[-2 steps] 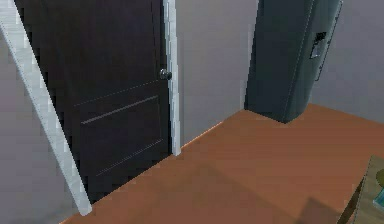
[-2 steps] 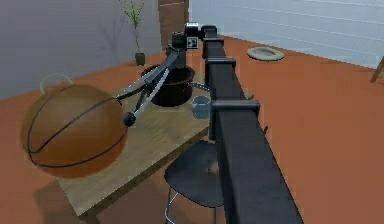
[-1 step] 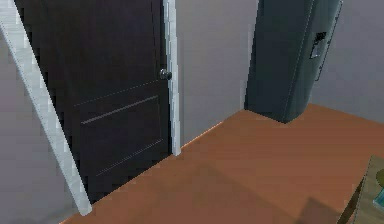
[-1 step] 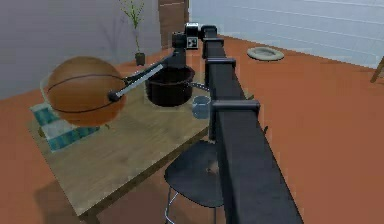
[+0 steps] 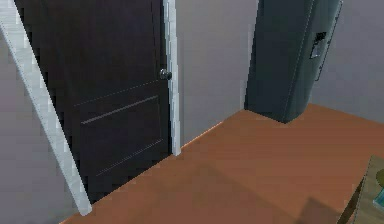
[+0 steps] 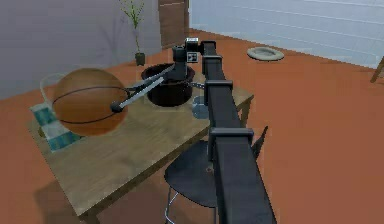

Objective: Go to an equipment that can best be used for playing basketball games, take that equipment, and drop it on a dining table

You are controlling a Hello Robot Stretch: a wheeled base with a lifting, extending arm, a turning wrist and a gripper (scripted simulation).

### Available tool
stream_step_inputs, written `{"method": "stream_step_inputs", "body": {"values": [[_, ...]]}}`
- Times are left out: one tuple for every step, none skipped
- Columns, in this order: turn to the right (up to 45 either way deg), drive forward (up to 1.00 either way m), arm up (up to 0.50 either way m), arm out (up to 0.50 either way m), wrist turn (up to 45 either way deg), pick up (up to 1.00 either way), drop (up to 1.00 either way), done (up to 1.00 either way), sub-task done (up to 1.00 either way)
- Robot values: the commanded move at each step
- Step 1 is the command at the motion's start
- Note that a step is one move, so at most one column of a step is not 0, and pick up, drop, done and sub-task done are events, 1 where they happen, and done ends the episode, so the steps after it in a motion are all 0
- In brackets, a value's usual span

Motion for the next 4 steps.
{"method": "stream_step_inputs", "body": {"values": [[0.0,0.00,-0.32,0.00,0.0,0.00,0.00,0.00,0.00],[0.0,0.00,0.00,0.00,0.0,0.00,1.00,0.00,0.00],[0.0,0.00,0.04,0.00,0.0,0.00,0.00,0.00,0.00],[0.0,0.00,0.00,-0.08,0.0,0.00,0.00,0.00,0.00]]}}
